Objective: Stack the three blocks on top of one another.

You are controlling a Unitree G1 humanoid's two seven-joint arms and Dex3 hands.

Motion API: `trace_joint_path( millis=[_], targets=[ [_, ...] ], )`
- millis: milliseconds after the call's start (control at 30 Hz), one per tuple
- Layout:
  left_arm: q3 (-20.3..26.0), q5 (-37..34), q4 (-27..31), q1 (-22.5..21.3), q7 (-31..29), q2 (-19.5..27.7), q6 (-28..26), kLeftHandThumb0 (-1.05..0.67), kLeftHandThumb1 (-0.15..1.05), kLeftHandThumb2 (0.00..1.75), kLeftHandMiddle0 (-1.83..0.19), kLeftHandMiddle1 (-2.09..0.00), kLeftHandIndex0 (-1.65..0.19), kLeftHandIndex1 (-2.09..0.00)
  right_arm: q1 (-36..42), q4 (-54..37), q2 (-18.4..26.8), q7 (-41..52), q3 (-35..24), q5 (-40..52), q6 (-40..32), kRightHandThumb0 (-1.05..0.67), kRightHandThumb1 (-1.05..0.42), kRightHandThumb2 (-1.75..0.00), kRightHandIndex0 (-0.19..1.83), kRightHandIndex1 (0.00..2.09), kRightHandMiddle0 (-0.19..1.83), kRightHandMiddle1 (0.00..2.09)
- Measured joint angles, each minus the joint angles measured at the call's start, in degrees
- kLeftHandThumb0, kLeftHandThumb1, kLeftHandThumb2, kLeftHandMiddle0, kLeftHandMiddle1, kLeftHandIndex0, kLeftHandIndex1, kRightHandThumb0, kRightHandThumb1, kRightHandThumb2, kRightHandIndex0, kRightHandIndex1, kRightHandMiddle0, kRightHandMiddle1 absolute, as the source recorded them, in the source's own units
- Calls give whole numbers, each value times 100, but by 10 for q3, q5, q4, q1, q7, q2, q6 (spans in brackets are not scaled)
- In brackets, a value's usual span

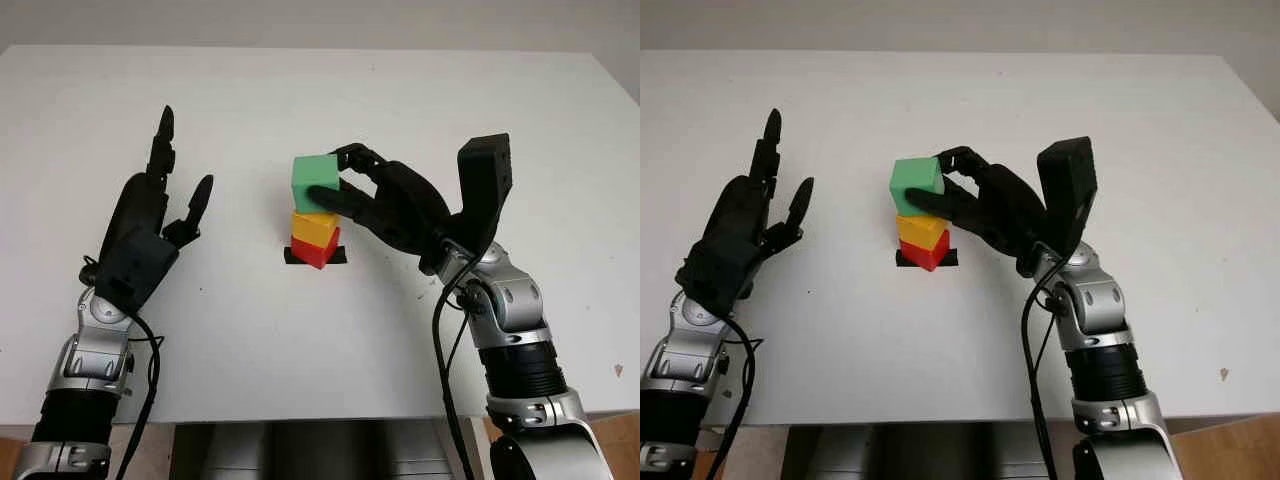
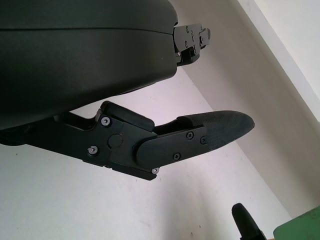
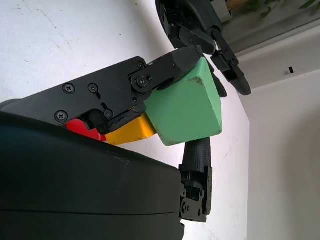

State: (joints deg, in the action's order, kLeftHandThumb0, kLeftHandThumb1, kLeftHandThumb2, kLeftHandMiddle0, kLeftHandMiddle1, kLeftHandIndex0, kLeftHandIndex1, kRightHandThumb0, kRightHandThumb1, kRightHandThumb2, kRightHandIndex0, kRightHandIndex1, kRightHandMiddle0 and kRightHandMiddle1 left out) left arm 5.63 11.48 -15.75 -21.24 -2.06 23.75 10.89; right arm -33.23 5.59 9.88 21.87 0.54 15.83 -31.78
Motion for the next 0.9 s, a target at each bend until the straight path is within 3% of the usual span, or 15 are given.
trace_joint_path(
  millis=[300,533,733,800,867,900],
  targets=[
    [0,-8,1,0,-12,0,-2,-80,105,66,19,0,18,-3,8,-12,12,4,-1,-2,-9,-45,-105,-7,4,4,1,184],
    [0,-5,1,0,-7,1,0,-79,105,64,19,0,19,-4,8,-21,20,6,-1,-4,-32,-55,-105,-8,3,5,-10,166],
    [0,-10,1,0,-13,1,-1,-80,105,65,19,0,19,-1,10,-26,31,25,-1,-4,-39,-62,-105,-12,-2,3,-15,124],
    [0,-11,1,0,-15,1,-2,-80,105,65,19,0,19,-2,15,-28,35,34,1,-6,-24,-66,-105,-11,-7,3,-18,89],
    [0,-12,1,0,-16,1,-3,-80,105,65,19,0,19,-2,21,-34,41,46,6,-15,3,-71,-105,-11,-17,1,-19,36],
    [0,-12,1,0,-16,1,-3,-80,105,65,19,0,19,-3,23,-36,44,50,8,-18,13,-72,-105,-11,-18,1,-19,23]
  ],
)
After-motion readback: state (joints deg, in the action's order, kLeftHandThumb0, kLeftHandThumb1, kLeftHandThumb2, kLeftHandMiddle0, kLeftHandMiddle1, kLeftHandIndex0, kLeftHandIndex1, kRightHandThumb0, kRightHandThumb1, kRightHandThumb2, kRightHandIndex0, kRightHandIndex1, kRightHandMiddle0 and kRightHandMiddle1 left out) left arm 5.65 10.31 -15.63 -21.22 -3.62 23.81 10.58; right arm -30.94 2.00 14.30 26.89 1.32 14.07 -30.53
